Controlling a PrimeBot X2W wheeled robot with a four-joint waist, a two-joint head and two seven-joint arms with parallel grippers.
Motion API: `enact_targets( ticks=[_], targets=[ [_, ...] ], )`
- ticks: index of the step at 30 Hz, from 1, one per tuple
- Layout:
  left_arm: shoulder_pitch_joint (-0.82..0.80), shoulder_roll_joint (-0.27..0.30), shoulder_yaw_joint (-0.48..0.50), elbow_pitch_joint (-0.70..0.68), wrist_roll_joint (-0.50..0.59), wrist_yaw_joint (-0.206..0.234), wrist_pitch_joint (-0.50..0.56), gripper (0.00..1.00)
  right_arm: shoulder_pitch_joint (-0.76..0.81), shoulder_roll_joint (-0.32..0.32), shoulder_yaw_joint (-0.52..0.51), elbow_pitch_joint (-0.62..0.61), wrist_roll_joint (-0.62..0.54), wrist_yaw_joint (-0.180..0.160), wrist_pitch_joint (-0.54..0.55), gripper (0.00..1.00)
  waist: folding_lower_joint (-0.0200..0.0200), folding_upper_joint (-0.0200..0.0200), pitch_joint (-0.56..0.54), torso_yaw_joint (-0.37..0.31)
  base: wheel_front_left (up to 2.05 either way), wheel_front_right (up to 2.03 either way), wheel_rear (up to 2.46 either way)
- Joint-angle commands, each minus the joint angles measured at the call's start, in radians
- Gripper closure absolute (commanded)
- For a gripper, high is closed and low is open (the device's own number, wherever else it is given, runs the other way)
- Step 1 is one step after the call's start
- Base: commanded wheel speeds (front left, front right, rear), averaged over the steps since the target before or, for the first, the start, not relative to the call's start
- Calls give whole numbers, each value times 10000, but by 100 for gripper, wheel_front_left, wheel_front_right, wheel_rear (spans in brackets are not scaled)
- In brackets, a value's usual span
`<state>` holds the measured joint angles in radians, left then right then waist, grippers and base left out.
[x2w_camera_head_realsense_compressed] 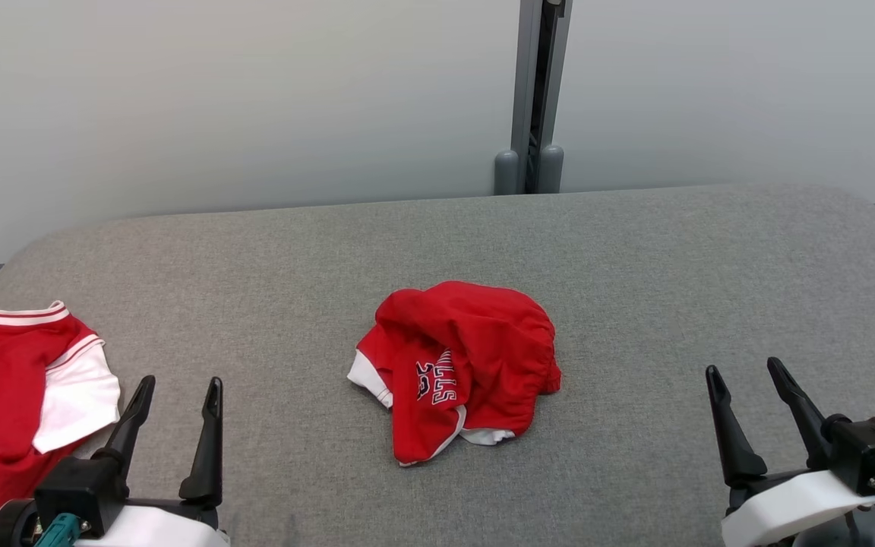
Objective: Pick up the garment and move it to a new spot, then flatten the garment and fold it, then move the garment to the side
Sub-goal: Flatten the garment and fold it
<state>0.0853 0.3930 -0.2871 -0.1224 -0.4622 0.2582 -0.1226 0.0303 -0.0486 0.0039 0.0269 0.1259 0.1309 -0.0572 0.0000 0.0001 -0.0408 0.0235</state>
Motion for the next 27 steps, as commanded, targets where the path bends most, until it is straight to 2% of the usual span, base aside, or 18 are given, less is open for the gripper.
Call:
enact_targets(
  ticks=[1,19,24,27],
  targets=[
    [85,55,12,-64,45,66,53,0,84,-48,-58,-45,65,-3,41,0,0,-1,4,-2,0,0,0],
    [-160,39,-86,-215,58,213,123,0,-35,-48,-106,7,112,-3,15,0,0,-1,96,98,0,0,0],
    [-347,-9,-125,-237,58,231,153,0,-471,-196,364,216,-181,-3,241,0,0,-1,337,190,0,0,0],
    [-640,-62,-205,-207,127,158,127,0,-845,-390,1014,621,-119,-3,365,0,0,-1,665,370,0,0,0]
  ],
)
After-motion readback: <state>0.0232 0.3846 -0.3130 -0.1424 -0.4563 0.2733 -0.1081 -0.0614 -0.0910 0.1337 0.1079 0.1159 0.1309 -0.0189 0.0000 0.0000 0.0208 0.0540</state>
